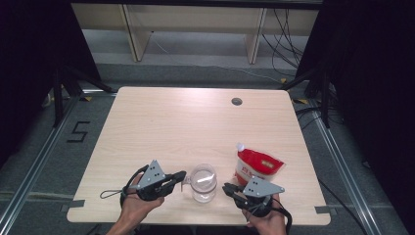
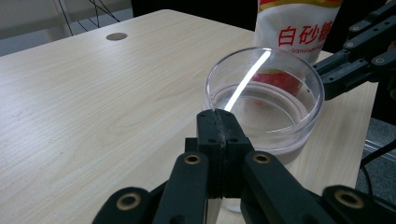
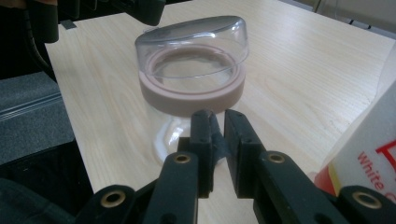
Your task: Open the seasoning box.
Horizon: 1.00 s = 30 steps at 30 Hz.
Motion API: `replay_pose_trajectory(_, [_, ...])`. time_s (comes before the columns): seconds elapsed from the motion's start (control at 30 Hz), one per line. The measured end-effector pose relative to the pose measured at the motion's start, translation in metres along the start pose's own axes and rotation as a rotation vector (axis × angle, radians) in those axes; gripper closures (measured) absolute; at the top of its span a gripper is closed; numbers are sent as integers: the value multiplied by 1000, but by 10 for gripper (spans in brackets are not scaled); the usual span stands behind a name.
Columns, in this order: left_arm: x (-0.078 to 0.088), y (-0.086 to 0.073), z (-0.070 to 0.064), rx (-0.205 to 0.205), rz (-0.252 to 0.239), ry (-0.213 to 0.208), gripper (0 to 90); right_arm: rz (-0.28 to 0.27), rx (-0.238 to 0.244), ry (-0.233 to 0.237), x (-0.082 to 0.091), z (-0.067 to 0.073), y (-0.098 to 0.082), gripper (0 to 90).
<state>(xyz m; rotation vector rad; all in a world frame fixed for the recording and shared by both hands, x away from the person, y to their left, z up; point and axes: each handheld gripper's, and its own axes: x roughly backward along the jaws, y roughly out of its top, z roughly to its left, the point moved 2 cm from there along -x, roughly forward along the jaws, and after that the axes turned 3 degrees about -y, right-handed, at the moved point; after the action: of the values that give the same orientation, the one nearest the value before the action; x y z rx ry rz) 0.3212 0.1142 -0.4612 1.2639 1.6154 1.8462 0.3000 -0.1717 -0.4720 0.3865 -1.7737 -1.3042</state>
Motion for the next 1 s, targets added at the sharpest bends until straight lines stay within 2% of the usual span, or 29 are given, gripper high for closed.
replay_pose_trajectory(0.03, [0, 0, 0, -1, -1, -3, 890, 6, -22, 0, -1, 2, 1, 830])
replay_pose_trajectory(0.07, [0, 0, 0, -3, 0, -2, 890, -2, 5, 6, -3, 1, 2, 836])
replay_pose_trajectory(0.4, [0, 0, 0, -4, -1, -3, 891, -20, 36, 28, -13, 3, 12, 897])
replay_pose_trajectory(0.43, [0, 0, 0, -4, -2, -3, 890, -22, 27, 18, -15, 4, 13, 899])
replay_pose_trajectory(0.47, [0, -1, 0, -4, -2, -3, 891, -25, 49, 23, -16, 4, 14, 900])
replay_pose_trajectory(0.5, [0, -1, 0, -4, -3, -3, 891, -20, 47, 30, -16, 4, 15, 900])
replay_pose_trajectory(0.6, [0, -1, 1, 2, 1, -6, 890, -25, 55, 24, -16, 5, 19, 900])
replay_pose_trajectory(0.63, [0, -1, 1, 17, -4, -6, 884, -29, 61, 26, -16, 4, 20, 900])
replay_pose_trajectory(0.67, [1, -1, 3, 16, 2, -9, 855, -38, 56, 21, -17, 4, 21, 900])
replay_pose_trajectory(0.73, [3, 0, 6, 27, 23, -28, 742, -40, 54, 32, -18, 4, 22, 900])
replay_pose_trajectory(0.77, [5, 0, 8, 19, 31, -43, 693, -47, 58, 38, -19, 4, 23, 900])
replay_pose_trajectory(0.8, [7, -2, 6, 41, 32, -54, 640, -37, 55, 34, -18, 4, 24, 900])
replay_pose_trajectory(0.83, [9, -3, 5, 37, 34, -60, 587, -51, 68, 26, -19, 5, 25, 900])
replay_pose_trajectory(0.9, [13, -7, 6, 2, 60, -51, 494, -49, 68, 37, -20, 6, 27, 900])
replay_pose_trajectory(0.93, [13, -10, 4, 15, 65, -46, 469, -46, 67, 39, -19, 6, 28, 900])
replay_pose_trajectory(1.0, [14, -16, 6, -10, 82, -36, 417, -40, 51, 31, -18, 8, 29, 900])
